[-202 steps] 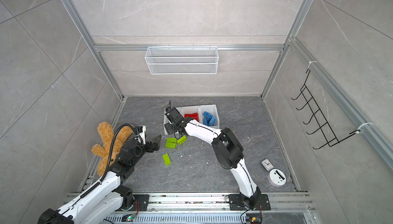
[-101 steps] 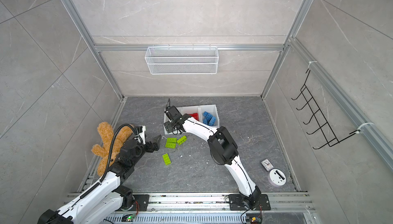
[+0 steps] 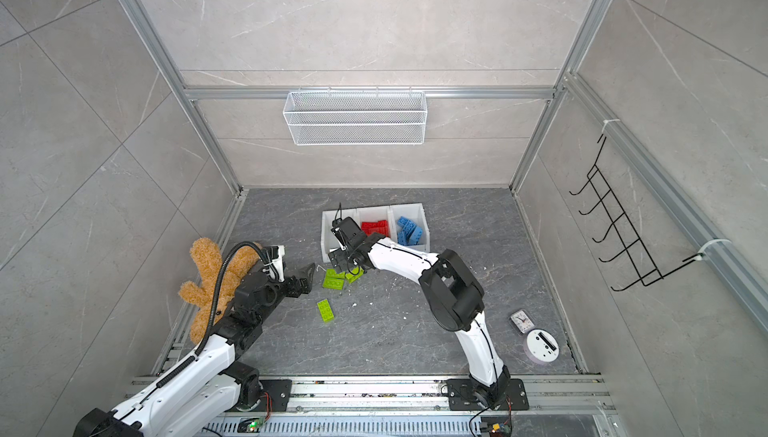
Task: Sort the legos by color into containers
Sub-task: 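Return the right gripper to the green pile and grasp another long brick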
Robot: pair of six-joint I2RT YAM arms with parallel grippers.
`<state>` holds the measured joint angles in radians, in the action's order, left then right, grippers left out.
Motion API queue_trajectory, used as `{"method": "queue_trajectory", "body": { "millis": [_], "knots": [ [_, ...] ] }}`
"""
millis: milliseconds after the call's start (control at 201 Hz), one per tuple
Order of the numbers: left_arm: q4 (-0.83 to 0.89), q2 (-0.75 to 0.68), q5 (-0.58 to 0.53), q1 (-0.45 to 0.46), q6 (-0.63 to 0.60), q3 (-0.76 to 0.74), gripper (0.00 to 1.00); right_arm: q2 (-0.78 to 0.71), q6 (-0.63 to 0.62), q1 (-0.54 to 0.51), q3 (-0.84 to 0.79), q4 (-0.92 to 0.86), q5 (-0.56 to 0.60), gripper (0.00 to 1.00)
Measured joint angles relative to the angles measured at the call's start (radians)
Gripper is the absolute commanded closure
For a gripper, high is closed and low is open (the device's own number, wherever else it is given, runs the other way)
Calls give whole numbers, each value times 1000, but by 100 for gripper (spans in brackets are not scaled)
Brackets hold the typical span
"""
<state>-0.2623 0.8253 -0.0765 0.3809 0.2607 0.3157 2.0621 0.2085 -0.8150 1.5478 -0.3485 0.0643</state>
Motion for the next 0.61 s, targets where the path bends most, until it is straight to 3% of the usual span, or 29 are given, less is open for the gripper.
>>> {"method": "queue_trajectory", "body": {
  "millis": [219, 607],
  "knots": [
    [0, 5, 0, 0, 0, 0, 0, -93, -2, 0, -166, 64, 3, 14],
    [0, 10, 0, 0, 0, 0, 0, -92, -27, -1, -189, 92, -5, 13]
  ]
}}
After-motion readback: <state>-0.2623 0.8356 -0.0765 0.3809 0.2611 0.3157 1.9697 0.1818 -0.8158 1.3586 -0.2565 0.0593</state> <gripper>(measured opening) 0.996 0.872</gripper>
